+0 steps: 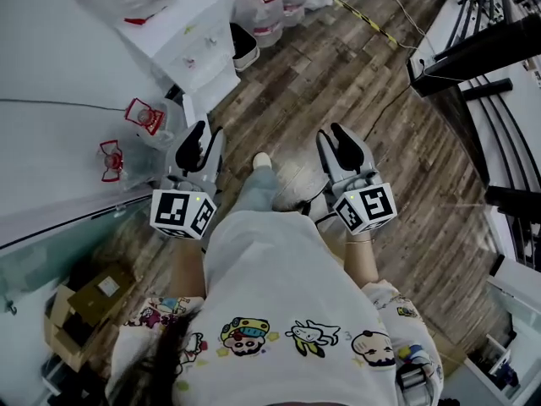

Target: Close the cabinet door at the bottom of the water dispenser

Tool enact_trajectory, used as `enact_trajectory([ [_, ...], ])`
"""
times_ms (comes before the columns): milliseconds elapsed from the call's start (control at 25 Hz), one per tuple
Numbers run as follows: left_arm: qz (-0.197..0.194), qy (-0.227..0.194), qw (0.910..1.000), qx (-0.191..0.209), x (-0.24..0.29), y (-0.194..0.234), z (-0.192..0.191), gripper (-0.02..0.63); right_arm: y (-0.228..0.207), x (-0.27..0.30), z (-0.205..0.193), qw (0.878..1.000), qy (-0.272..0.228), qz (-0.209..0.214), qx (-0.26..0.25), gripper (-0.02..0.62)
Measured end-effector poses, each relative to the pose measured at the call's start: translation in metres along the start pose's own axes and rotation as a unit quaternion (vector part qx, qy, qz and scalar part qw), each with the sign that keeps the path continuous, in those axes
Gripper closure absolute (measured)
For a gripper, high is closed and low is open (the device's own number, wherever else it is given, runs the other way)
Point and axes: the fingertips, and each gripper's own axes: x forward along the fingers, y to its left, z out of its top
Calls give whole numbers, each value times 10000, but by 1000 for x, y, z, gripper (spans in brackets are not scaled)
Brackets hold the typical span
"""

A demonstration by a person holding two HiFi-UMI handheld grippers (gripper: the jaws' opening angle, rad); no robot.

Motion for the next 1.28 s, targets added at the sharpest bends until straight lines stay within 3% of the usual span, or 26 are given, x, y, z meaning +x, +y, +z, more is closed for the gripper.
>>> enact_trajectory([
  [320, -107, -81, 9999, -107, 69, 32, 24, 449, -30, 64, 29, 10000, 18, 21, -92, 459],
  [600, 70, -115, 9997, -222, 105, 63, 34, 449, -45, 109, 41, 9996, 158, 188, -116, 454],
  [1280, 858, -482, 9944, -395, 94, 136, 47, 449, -30, 178, 64, 9962, 264, 620, -554, 454],
])
